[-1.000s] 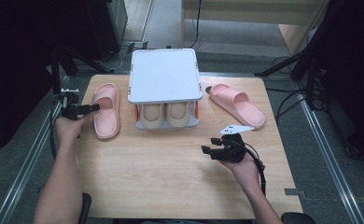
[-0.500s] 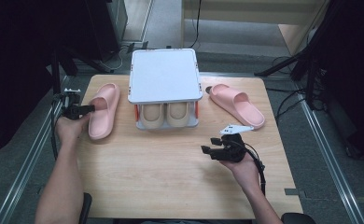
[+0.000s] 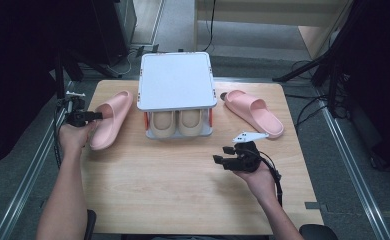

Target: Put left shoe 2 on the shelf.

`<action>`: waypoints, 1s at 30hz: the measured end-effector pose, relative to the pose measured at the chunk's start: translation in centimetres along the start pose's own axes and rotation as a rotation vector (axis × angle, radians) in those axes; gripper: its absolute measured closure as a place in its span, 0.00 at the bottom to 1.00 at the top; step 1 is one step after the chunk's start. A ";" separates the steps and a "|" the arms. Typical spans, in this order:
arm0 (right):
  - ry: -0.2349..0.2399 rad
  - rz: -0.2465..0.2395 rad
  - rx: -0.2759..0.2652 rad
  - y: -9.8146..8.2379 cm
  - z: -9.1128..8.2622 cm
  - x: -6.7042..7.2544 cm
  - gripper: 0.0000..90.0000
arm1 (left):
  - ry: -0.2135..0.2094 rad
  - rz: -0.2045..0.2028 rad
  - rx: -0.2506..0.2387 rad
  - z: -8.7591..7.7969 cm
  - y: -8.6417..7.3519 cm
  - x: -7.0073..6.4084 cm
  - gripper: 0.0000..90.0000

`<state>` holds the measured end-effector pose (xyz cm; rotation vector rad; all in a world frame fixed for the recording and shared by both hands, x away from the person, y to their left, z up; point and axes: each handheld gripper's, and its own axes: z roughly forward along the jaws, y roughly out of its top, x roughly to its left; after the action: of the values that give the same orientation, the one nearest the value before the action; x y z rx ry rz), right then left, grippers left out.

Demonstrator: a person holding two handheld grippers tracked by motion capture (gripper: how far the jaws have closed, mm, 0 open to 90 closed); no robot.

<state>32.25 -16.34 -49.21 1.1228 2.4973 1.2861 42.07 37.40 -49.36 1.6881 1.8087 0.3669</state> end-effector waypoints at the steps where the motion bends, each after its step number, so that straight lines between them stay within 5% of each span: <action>1: 0.001 0.001 0.000 0.1 0.0 0.0 0.49 | -0.004 -0.004 -0.003 -0.2 0.0 -0.2 0.92; 15: 0.048 -0.030 0.001 1.1 1.2 0.5 0.49 | 0.007 0.023 -0.003 -2.6 2.1 -2.9 0.92; 20: 0.054 -0.042 0.006 1.4 1.5 0.7 0.49 | -0.026 -0.006 0.012 -3.8 3.8 -3.6 0.92; 30: 0.062 -0.043 0.008 1.7 1.6 0.7 0.49 | 0.056 0.038 -0.002 -6.1 7.1 -5.3 0.92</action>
<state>33.34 -14.17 -48.82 1.0403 2.5575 1.3208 43.88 34.56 -39.17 1.7289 1.8176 0.4356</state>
